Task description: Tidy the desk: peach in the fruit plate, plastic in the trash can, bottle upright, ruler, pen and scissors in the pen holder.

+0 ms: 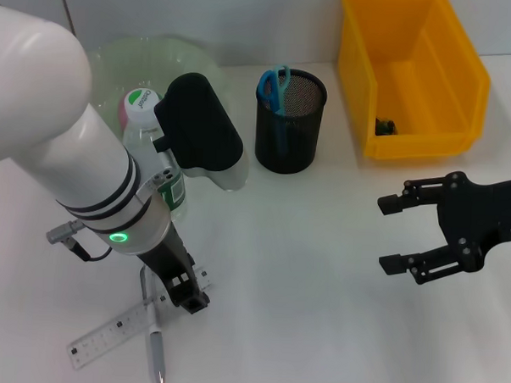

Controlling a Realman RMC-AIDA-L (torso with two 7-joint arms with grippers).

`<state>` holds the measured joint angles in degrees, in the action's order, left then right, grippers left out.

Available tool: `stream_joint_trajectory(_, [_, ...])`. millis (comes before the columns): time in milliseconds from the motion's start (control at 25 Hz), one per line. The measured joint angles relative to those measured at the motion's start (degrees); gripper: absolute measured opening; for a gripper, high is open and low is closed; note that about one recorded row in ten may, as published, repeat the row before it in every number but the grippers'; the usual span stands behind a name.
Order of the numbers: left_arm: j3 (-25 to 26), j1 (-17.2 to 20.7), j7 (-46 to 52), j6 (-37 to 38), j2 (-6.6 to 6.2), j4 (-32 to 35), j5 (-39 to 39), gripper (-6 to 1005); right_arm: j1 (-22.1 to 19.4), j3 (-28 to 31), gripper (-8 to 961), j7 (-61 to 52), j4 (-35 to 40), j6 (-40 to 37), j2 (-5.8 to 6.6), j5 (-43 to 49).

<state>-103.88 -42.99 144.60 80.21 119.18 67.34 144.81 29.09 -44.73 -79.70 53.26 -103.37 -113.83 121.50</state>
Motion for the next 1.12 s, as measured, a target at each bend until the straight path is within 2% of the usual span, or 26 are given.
stream_joint_trajectory(400, [0.0,-0.5,-0.3,-1.1,0.0,-1.7,-0.2,568,0.4,0.0,826,0.0,0.0,0.0,-0.14,-0.1])
stream_joint_trajectory(1120, [-0.2,-0.7,-1.0,-1.2,0.0,-2.8,-0.4,443,0.5,0.0,826,-0.1,0.2,0.0,-0.54,-0.2])
